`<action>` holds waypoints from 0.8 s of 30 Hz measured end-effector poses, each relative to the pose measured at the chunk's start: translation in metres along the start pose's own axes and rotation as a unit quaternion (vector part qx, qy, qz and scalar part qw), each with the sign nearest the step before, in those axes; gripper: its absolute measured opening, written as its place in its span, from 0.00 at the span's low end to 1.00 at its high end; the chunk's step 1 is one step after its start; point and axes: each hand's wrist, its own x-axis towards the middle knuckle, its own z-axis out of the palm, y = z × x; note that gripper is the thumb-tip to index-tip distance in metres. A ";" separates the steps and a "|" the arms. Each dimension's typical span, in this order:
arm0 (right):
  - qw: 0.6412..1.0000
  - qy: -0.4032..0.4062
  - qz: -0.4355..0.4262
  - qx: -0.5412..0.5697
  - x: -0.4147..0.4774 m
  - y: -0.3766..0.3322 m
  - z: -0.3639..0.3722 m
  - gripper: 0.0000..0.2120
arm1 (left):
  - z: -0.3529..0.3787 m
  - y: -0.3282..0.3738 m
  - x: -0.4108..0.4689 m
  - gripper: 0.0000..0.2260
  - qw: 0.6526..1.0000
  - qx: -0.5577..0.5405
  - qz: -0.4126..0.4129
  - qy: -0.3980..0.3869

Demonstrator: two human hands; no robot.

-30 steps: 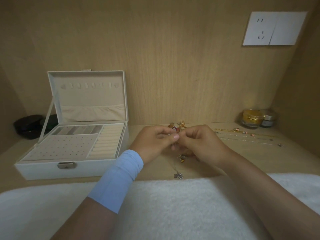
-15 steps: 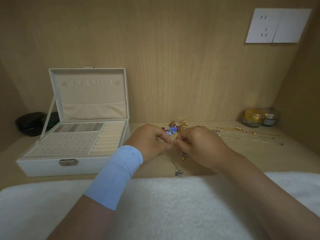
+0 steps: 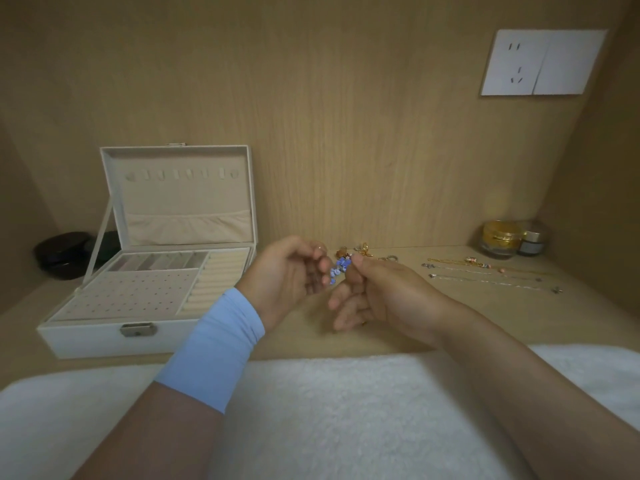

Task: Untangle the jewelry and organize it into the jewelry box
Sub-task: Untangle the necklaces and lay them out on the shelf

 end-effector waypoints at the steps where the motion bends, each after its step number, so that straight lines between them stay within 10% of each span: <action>1: 1.000 -0.014 0.000 -0.016 0.000 0.001 -0.004 0.18 | -0.001 0.003 -0.001 0.03 0.999 -0.043 0.001 0.001; 15: 0.994 0.024 0.006 -0.110 -0.035 -0.018 -0.073 0.06 | 0.009 0.038 0.019 0.08 0.993 -0.086 0.049 0.064; 24: 0.940 0.254 0.015 -0.225 -0.085 -0.017 -0.162 0.07 | 0.055 0.000 0.069 0.06 0.938 0.279 0.080 0.191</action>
